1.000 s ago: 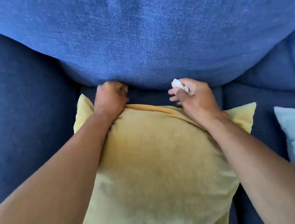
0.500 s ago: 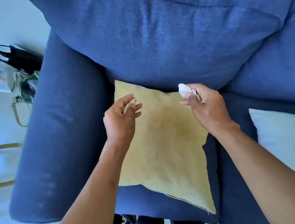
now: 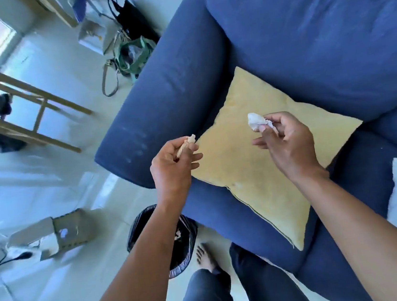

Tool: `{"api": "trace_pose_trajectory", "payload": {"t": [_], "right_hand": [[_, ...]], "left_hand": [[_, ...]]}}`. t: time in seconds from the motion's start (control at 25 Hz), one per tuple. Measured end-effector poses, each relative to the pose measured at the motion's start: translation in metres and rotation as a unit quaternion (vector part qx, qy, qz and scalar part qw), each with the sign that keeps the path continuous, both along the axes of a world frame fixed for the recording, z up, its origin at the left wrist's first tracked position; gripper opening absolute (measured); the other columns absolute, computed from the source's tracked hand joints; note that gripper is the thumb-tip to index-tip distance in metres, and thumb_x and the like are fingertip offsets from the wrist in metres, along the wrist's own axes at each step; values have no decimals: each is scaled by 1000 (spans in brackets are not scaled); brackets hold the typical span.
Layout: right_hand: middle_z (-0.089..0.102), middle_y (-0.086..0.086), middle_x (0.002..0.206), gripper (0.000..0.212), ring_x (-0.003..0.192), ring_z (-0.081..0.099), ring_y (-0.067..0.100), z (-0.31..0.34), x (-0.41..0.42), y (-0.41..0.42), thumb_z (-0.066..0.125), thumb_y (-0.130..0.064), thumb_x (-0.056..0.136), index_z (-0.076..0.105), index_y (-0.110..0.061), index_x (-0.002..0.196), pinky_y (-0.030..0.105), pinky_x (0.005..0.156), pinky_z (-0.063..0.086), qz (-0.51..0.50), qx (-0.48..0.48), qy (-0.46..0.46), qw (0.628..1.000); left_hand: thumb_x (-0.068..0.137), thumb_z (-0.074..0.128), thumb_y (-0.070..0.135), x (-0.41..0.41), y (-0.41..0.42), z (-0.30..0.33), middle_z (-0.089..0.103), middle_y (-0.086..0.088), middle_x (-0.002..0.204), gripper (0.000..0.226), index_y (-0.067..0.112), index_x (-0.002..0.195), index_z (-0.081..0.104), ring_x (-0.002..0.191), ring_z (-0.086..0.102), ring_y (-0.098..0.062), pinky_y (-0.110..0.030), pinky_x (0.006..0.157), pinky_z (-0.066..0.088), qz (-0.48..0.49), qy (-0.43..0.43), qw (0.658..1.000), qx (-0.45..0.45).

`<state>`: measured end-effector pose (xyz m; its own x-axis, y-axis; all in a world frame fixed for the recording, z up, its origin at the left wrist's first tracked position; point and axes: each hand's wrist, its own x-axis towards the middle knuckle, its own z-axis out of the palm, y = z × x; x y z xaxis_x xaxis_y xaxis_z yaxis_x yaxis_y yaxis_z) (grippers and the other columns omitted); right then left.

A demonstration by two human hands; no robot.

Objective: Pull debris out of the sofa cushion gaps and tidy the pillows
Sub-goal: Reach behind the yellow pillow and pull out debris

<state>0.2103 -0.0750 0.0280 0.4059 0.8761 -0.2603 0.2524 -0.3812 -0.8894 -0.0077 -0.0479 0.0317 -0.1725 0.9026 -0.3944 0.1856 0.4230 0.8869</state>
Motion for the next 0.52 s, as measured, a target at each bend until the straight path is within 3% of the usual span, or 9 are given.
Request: {"api": "trace_pose_trajectory", "payload": {"t": [0.2, 0.4, 0.52], "right_hand": [[78, -8, 84, 8, 77, 77, 10, -11, -100, -30, 67, -24, 94, 70, -30, 99, 48, 85, 61, 93, -37, 14, 995], [75, -3, 80, 8, 78, 75, 16, -50, -198, -80, 73, -25, 89, 69, -22, 96, 45, 81, 61, 163, -73, -1, 984], [75, 1, 79, 14, 76, 72, 24, -74, -247, -113, 75, -31, 86, 69, -20, 91, 42, 76, 59, 203, -95, -21, 974]], "left_hand": [[90, 71, 15, -110, -73, -22, 78, -4, 81, 7, 20, 94, 75, 75, 77, -18, -42, 73, 64, 86, 63, 993, -48], [84, 72, 30, -207, -179, -80, 75, 5, 71, 2, 28, 85, 74, 72, 75, -14, -44, 73, 64, 146, 132, 970, -145], [84, 70, 34, -242, -228, -101, 73, 7, 71, 6, 28, 83, 72, 73, 72, -13, -30, 69, 58, 165, 177, 953, -180]]}}
